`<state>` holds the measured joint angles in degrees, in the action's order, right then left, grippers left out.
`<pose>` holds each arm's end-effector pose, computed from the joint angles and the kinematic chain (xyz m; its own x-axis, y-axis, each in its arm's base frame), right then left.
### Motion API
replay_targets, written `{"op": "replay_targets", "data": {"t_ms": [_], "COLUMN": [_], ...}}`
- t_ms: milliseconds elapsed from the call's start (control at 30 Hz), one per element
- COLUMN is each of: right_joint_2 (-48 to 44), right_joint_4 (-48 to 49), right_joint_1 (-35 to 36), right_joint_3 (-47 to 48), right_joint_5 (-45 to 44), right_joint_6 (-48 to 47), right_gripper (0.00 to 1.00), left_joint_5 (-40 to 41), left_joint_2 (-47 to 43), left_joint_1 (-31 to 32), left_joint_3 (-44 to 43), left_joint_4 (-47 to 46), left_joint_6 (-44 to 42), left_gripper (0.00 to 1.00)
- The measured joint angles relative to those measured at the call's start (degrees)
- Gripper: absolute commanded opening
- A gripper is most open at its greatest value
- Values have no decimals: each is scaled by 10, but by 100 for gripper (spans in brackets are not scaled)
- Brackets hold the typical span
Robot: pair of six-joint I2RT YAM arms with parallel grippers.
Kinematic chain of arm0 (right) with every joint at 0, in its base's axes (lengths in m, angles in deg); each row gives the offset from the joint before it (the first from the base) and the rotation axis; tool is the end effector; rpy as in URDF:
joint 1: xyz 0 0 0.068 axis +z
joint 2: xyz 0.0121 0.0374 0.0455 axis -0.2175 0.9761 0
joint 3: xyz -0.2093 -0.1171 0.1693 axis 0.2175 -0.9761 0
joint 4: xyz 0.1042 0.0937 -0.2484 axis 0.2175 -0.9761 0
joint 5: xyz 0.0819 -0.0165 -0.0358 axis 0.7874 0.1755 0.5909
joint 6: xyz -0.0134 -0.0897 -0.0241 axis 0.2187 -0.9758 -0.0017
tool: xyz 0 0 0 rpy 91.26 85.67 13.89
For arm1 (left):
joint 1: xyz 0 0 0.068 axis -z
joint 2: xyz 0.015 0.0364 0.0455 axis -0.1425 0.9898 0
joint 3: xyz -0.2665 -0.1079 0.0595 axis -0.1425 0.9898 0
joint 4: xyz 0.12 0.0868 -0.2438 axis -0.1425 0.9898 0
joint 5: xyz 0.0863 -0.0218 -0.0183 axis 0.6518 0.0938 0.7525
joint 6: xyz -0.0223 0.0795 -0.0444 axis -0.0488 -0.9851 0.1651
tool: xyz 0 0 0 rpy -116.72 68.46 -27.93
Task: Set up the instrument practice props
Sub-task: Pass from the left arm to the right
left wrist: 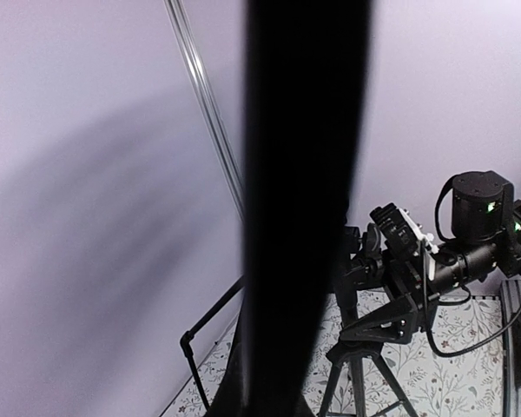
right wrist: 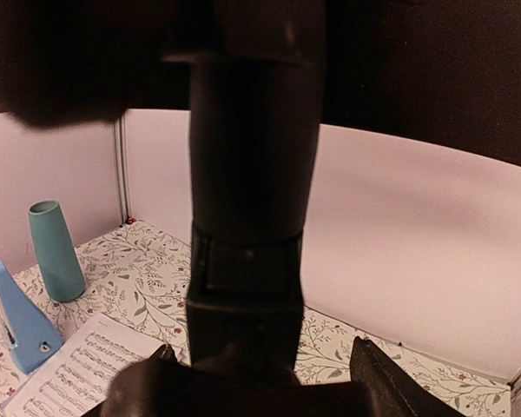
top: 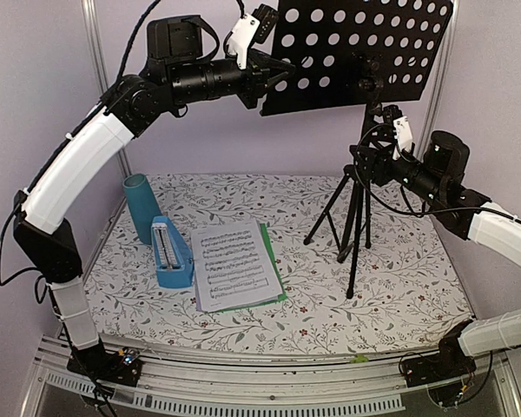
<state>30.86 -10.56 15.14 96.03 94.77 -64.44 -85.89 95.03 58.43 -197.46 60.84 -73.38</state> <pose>0.3017 0.1666 0.3854 0.0722 -0.0863 -0.9937 -0.5340 0.8381 -0.1116 0.2894 -0.3716 0.5680 0.2106 0.1108 -0.9713 0.8458 0.4775 0.2379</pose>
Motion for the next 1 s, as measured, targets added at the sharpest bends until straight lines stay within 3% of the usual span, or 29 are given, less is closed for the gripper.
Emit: {"op": "replay_targets", "data": {"t_ms": [300, 400, 667, 733, 1000], "right_joint_2": [4, 5, 9, 9, 13], "right_joint_4": [16, 17, 29, 38, 68], "right_joint_1": [0, 0, 0, 0, -4], "right_joint_3": [0, 0, -2, -7, -19], "right_joint_5": [14, 19, 26, 26, 24], "right_joint_6": [-3, 22, 33, 35, 48], "right_gripper": [21, 0, 0, 0, 0], "left_joint_5": [7, 10, 36, 44, 74], "left_joint_2": [3, 3, 2, -4, -85], "left_joint_1": [0, 0, 1, 1, -11], "left_joint_3": [-3, -3, -2, 9, 124], "left_joint_4": [0, 1, -30, -43, -126], "left_joint_6": [0, 0, -37, -40, -19], "left_gripper": [0, 18, 48, 63, 91]}}
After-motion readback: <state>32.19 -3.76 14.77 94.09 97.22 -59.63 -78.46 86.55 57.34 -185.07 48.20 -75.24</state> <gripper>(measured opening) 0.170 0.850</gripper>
